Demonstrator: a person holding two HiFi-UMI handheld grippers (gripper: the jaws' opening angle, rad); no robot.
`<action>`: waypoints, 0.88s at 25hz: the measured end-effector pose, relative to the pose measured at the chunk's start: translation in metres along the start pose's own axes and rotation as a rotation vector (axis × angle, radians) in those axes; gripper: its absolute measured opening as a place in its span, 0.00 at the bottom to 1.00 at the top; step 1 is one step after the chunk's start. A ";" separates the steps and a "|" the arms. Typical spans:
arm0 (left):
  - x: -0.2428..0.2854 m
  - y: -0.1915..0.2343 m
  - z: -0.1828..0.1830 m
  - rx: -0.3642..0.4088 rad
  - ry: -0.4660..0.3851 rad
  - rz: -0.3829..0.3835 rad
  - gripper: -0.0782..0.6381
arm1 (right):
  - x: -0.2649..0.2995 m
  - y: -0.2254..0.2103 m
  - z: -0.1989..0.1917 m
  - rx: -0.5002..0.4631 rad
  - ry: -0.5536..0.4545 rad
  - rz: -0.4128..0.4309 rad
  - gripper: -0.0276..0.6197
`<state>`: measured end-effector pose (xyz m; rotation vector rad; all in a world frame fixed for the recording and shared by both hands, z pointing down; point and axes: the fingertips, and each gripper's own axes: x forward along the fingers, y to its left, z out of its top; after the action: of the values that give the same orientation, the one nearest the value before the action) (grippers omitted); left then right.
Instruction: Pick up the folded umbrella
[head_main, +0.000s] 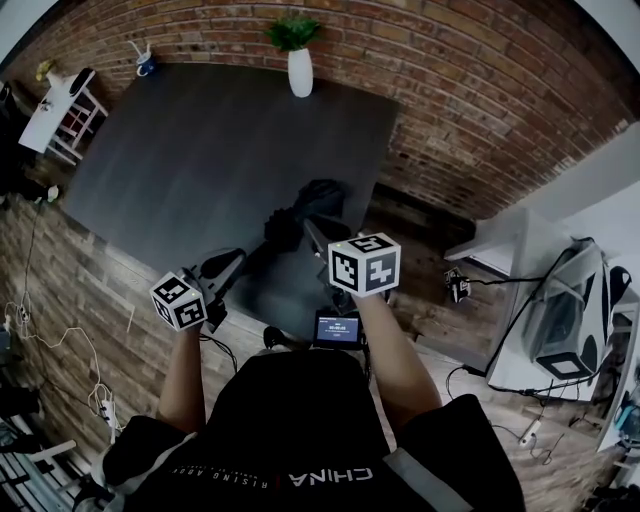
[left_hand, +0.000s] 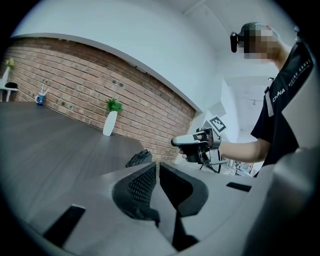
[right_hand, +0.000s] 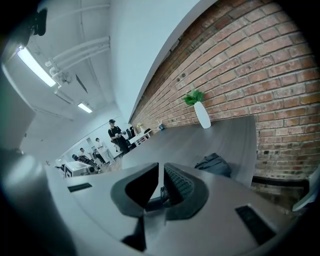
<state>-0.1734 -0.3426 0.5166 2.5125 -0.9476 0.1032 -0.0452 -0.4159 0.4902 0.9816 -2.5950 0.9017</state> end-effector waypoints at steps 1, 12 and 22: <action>0.003 -0.001 -0.002 -0.002 0.006 0.010 0.12 | -0.001 -0.003 -0.001 0.006 0.004 0.004 0.06; 0.019 0.012 -0.042 -0.027 0.157 0.109 0.33 | 0.014 -0.023 -0.025 0.113 0.064 0.047 0.22; 0.039 0.068 -0.097 0.118 0.506 0.136 0.37 | 0.058 -0.051 -0.034 0.377 0.056 -0.085 0.35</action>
<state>-0.1794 -0.3693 0.6379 2.3418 -0.9108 0.8158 -0.0555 -0.4552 0.5648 1.1272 -2.3636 1.4057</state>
